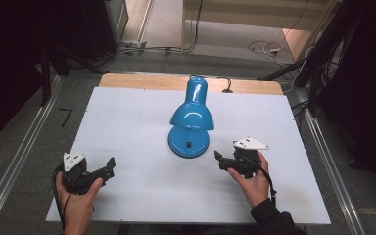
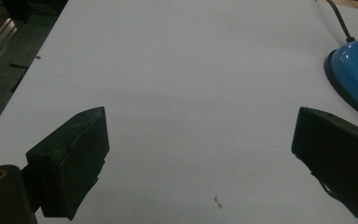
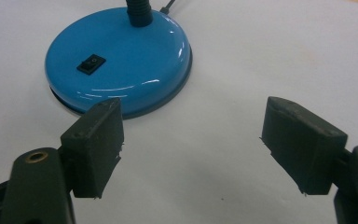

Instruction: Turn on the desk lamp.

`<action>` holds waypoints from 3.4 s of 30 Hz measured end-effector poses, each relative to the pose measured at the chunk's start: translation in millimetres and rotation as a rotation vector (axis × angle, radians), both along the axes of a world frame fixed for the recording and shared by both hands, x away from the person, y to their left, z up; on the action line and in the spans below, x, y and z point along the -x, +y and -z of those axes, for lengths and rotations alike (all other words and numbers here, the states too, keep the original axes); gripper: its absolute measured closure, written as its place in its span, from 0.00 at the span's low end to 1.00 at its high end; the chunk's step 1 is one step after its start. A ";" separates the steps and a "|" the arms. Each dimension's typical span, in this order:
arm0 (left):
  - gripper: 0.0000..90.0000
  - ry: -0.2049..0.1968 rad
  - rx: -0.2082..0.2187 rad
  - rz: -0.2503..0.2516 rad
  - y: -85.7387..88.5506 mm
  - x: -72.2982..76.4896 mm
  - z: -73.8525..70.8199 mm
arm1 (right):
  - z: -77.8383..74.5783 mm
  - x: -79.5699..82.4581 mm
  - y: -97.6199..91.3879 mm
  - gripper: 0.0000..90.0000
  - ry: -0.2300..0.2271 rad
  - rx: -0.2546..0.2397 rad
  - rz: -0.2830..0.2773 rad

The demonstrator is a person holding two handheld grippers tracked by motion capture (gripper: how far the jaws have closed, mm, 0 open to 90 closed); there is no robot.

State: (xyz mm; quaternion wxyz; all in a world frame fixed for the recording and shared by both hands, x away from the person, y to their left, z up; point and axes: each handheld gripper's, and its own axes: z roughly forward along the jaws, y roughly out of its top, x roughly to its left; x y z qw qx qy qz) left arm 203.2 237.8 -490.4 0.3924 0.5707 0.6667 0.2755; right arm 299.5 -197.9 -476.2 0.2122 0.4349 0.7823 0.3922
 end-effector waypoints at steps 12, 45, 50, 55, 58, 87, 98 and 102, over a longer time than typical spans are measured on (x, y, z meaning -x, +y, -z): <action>0.05 0.000 -0.002 0.003 0.0 0.6 0.2 | 3.0 -1.9 16.3 0.22 0.007 0.001 -0.026; 0.05 -0.005 0.011 0.013 1.0 0.3 0.3 | 1.4 -5.6 55.4 0.25 0.003 -0.012 -0.083; 0.05 -0.002 0.011 0.012 0.8 -0.6 0.5 | 2.4 -6.3 59.4 0.26 0.006 -0.017 -0.084; 0.05 -0.002 0.008 0.015 0.1 -0.3 0.0 | 3.1 -7.4 62.3 0.28 0.006 -0.017 -0.091; 0.05 -0.002 0.006 0.015 0.1 -0.2 0.0 | 2.9 -7.9 63.0 0.31 -0.002 -0.017 -0.090; 0.05 -0.001 0.010 0.023 0.0 -1.0 0.7 | 15.8 -21.9 87.7 0.97 -0.030 -0.045 -0.108; 0.05 0.000 0.010 0.023 0.1 -1.0 0.6 | 17.8 -25.0 94.8 0.97 -0.023 -0.047 -0.103; 0.05 -0.001 0.009 0.024 0.4 -0.7 0.4 | 19.4 -25.5 95.7 0.97 -0.020 -0.044 -0.102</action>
